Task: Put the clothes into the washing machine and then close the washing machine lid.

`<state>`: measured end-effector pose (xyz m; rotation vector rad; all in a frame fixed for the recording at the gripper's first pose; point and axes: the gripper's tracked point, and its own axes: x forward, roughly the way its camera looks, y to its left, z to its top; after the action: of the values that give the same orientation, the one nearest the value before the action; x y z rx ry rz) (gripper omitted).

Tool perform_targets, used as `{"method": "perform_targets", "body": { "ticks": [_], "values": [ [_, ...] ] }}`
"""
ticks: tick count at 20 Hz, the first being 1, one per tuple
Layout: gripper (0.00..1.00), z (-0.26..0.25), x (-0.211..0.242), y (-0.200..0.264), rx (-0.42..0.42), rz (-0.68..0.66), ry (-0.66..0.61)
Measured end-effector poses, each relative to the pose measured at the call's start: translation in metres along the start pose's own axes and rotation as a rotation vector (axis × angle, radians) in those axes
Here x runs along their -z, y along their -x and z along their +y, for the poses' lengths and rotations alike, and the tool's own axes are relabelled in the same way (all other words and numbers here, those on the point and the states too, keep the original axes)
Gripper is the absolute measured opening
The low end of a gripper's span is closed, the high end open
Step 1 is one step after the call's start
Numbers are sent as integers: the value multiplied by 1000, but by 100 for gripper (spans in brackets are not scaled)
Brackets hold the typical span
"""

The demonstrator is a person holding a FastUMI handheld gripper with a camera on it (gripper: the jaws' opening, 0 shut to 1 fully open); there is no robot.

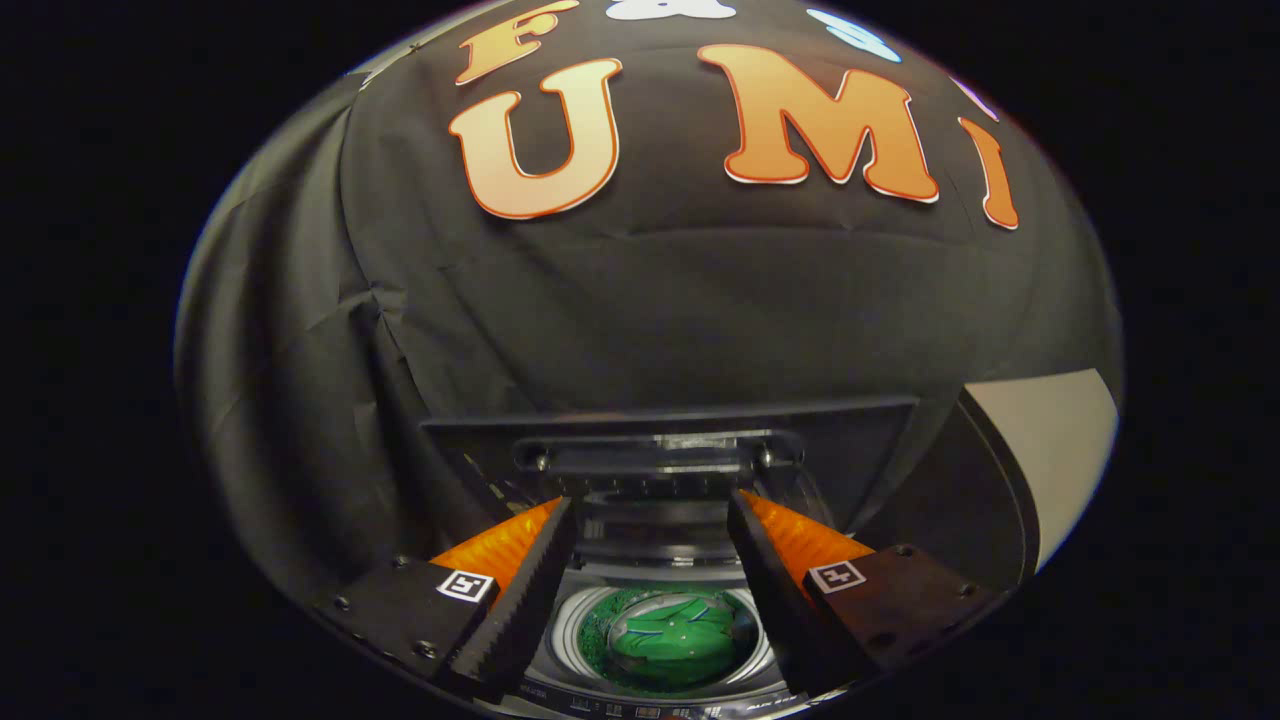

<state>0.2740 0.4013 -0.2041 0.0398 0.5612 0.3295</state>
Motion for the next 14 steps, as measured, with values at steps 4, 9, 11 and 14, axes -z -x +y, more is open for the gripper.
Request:
{"method": "perform_targets", "body": {
  "ticks": [4, 9, 11, 14],
  "values": [
    [99, 1, -32, -14, -8, -42, 6],
    [99, 0, -57, -37, -3, -71, -8],
    [98, -7, -58, -49, 22, -66, -4],
    [98, -14, -59, -58, 65, -56, 17]
  ]
}}
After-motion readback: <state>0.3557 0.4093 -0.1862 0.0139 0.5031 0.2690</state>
